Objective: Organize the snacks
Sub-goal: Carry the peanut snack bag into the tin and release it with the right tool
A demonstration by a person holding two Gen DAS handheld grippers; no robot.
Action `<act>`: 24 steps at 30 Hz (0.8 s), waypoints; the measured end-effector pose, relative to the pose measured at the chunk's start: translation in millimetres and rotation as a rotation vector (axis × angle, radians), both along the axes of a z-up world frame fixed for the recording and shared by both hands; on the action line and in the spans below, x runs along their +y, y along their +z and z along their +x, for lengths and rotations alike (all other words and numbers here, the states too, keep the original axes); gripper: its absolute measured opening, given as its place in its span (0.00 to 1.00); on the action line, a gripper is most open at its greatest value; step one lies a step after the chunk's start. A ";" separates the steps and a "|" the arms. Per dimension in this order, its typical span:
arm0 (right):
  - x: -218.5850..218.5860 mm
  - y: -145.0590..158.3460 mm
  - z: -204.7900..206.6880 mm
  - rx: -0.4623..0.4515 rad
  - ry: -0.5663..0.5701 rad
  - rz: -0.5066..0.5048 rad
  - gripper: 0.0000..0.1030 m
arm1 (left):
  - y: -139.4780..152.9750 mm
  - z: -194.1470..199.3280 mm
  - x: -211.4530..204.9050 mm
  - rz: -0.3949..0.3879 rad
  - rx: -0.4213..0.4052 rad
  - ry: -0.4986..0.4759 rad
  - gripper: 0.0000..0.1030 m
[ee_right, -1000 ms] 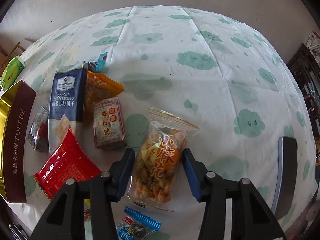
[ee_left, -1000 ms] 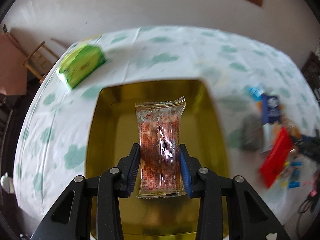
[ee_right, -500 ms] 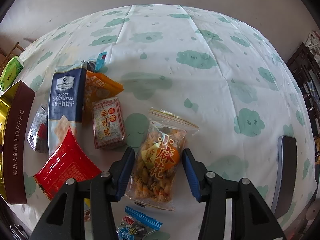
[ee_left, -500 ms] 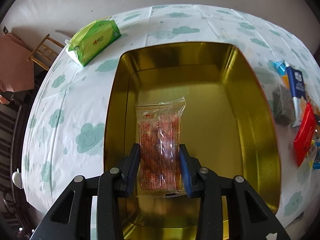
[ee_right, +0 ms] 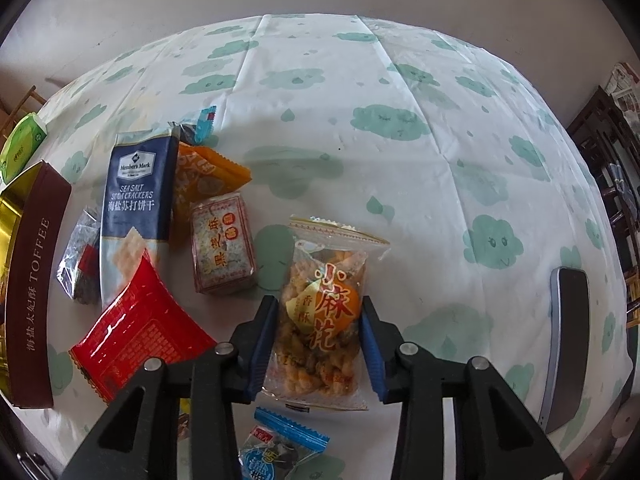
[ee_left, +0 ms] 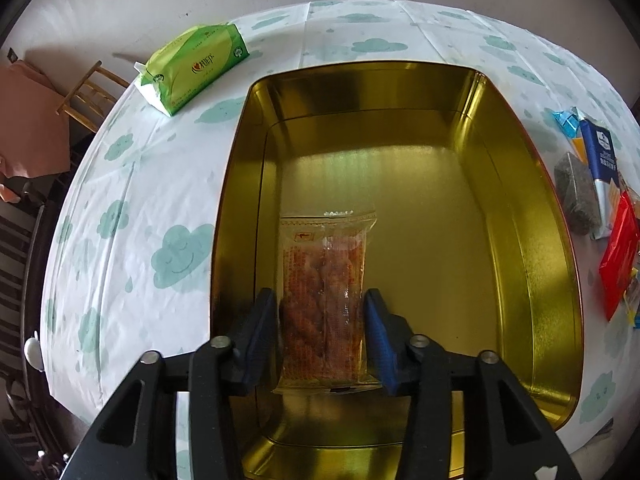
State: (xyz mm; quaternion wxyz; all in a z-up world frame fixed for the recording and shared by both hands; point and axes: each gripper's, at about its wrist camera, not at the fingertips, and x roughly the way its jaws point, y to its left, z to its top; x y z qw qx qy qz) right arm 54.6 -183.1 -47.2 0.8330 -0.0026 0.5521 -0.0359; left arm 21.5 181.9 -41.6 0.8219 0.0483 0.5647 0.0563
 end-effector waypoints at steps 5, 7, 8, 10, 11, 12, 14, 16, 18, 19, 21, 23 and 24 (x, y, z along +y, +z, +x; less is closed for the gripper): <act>-1.0 9.6 -4.5 -0.044 -0.013 -0.032 0.39 | 8.6 -5.0 -1.8 -0.019 -0.022 -0.014 0.57; -2.7 13.5 -5.7 -0.057 -0.022 -0.032 0.39 | 13.5 -8.6 -6.1 -0.009 -0.040 -0.037 0.64; -3.0 14.8 -6.3 -0.061 -0.024 -0.034 0.39 | 16.7 -10.0 -8.3 -0.004 -0.054 -0.046 0.66; -2.3 20.5 -8.8 -0.078 -0.023 -0.044 0.39 | 22.9 -12.6 -11.0 -0.015 -0.077 -0.057 0.69; -1.7 22.6 -9.4 -0.084 -0.022 -0.049 0.39 | 27.1 -13.8 -11.7 -0.031 -0.090 -0.059 0.69; 0.0 27.3 -11.0 -0.097 -0.018 -0.056 0.39 | 29.4 -14.0 -12.0 -0.039 -0.095 -0.059 0.70; 2.9 34.2 -13.0 -0.111 -0.014 -0.049 0.39 | 35.7 -16.1 -12.2 -0.051 -0.116 -0.061 0.70; 9.6 44.5 -15.2 -0.132 -0.003 -0.035 0.39 | 44.2 -18.7 -9.4 -0.065 -0.147 -0.050 0.70; 20.9 54.5 -17.5 -0.154 0.020 -0.021 0.39 | 52.6 -20.7 -3.4 -0.088 -0.174 -0.026 0.70; 31.5 62.5 -19.8 -0.171 0.044 -0.009 0.39 | 57.7 -22.1 1.4 -0.102 -0.191 -0.009 0.70; 48.1 72.1 -22.8 -0.187 0.080 0.024 0.39 | 68.2 -25.4 12.9 -0.125 -0.223 0.030 0.70; 72.1 83.5 -26.2 -0.199 0.139 0.070 0.39 | 78.2 -29.2 28.4 -0.146 -0.254 0.082 0.70; 85.9 87.9 -27.7 -0.200 0.174 0.096 0.39 | 81.2 -31.2 35.4 -0.152 -0.263 0.102 0.70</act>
